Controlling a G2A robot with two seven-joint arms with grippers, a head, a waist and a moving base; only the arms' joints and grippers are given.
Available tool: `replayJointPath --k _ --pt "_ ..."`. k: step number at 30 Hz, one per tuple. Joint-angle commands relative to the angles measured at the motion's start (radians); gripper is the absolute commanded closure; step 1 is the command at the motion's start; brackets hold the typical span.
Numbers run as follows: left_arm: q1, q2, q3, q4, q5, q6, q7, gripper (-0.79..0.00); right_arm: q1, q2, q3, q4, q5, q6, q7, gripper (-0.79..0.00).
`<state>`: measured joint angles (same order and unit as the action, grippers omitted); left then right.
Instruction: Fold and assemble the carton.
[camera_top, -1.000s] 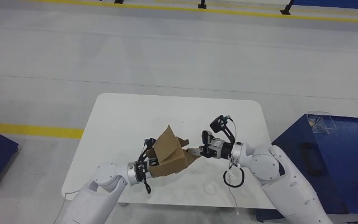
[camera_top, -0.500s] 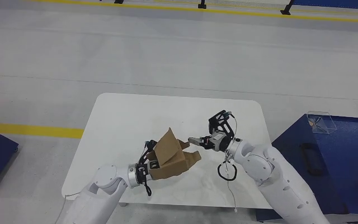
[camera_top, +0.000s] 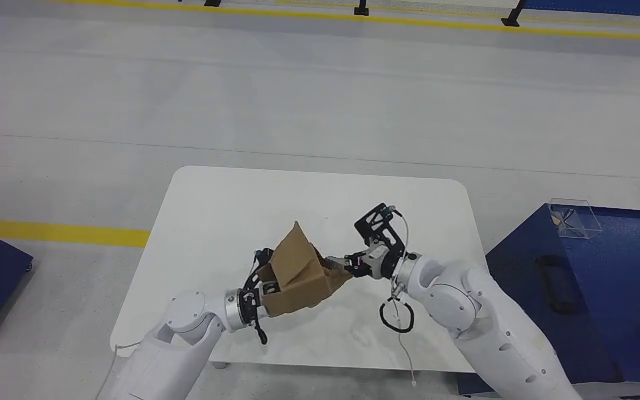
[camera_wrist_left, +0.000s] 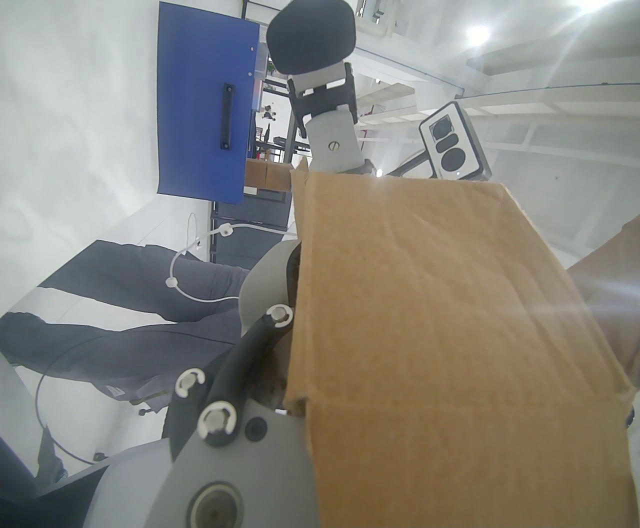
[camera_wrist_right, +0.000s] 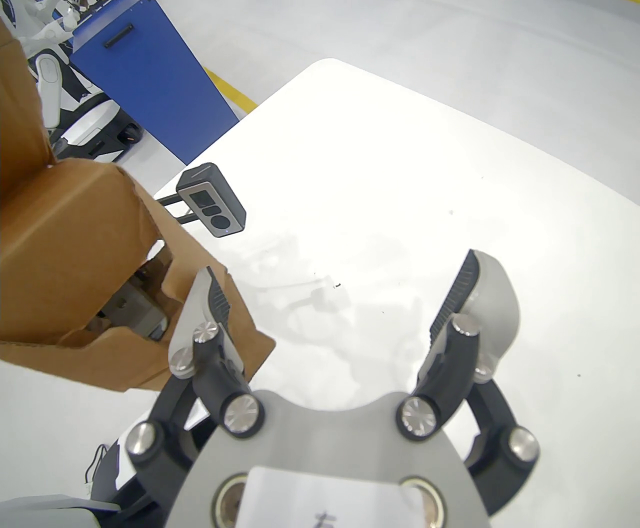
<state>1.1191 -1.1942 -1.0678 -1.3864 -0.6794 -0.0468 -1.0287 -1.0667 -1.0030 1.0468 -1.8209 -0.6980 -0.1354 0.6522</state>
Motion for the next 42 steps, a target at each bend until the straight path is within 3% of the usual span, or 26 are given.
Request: replayJointPath --k 1,14,42 --pt "-0.002 -0.001 -0.001 0.005 -0.003 -0.002 0.001 0.0 0.0 -0.002 -0.004 -0.005 -0.006 0.004 0.007 -0.785" --pt "-0.013 -0.003 -0.001 0.03 -0.005 0.005 -0.012 0.0 -0.004 -0.012 -0.021 -0.048 -0.038 0.024 0.061 -0.785" --pt "-0.006 -0.004 -0.003 0.026 0.0 -0.004 -0.031 0.0 -0.003 -0.038 -0.031 -0.024 -0.026 0.017 0.057 -0.785"
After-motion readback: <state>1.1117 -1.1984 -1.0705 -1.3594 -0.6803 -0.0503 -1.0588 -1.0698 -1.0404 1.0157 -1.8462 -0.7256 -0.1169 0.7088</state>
